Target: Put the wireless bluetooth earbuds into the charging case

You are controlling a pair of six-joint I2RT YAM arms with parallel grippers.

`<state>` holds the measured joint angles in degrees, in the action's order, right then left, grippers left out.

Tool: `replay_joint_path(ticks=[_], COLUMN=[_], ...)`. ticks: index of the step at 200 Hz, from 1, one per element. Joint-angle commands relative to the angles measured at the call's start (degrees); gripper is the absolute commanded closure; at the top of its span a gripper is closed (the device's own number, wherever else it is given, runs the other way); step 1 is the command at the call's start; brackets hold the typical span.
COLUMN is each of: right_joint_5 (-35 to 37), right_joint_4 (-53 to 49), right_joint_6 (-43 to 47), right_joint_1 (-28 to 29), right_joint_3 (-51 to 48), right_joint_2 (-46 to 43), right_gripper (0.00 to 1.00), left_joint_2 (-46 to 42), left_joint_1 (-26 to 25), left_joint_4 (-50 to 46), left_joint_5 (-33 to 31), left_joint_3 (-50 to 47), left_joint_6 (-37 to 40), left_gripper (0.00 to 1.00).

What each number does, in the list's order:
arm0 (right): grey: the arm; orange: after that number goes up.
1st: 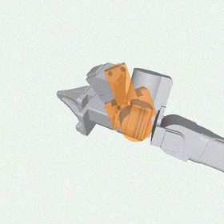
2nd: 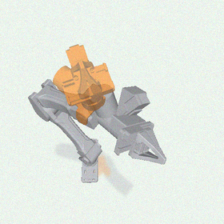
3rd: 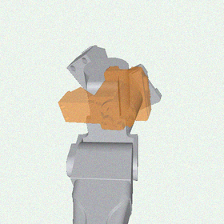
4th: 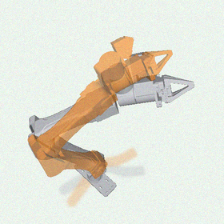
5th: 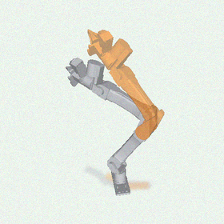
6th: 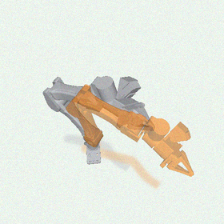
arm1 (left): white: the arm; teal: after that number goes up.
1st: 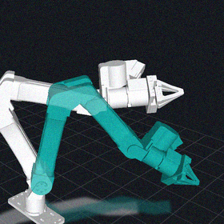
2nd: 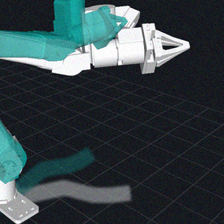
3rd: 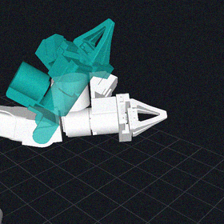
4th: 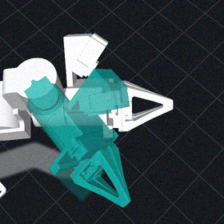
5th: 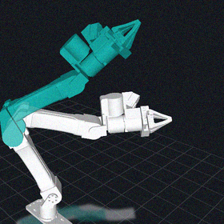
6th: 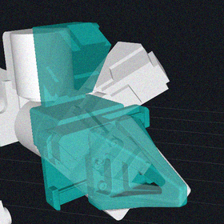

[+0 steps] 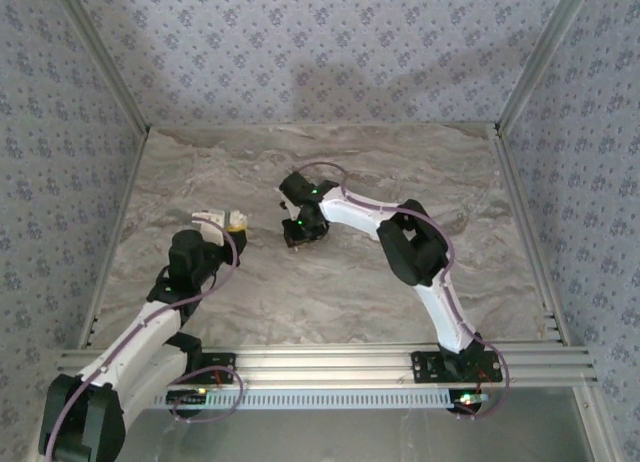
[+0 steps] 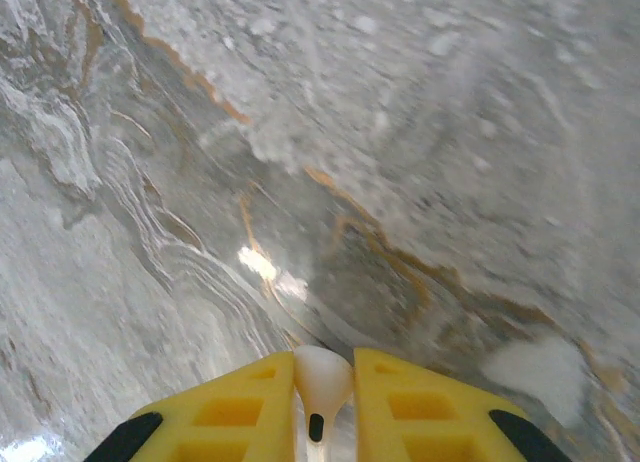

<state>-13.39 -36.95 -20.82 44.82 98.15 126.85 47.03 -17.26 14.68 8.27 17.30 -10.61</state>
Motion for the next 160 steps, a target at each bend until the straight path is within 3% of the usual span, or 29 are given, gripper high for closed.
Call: replay_joint_path(ticks=[1, 26, 102, 160], right_joint_5=[1.08, 1.63, 3.26, 4.14], right_joint_4=[9.18, 11.91, 5.92, 1.20], right_joint_6=[-2.64, -4.02, -5.75, -6.41], right_joint_1=[-1.74, -3.08, -4.00, -4.21], right_joint_3=[-6.64, -14.23, -31.75, -35.75], right_joint_2=[-7.45, -12.74, -23.12, -23.96], right_gripper=[0.81, 0.81, 0.80, 0.80], left_joint_2=[2.34, 6.07, 14.42, 16.56], left_joint_1=[-0.32, -2.13, -7.41, -8.73], left_joint_4=[5.70, 8.55, 12.20, 12.39], left_joint_5=[3.46, 4.34, 4.27, 4.38], left_joint_3=[-0.60, -0.24, 3.50, 5.32], left_joint_6=[-0.42, -0.07, 1.12, 1.30], left_gripper=[0.91, 0.91, 0.91, 0.92])
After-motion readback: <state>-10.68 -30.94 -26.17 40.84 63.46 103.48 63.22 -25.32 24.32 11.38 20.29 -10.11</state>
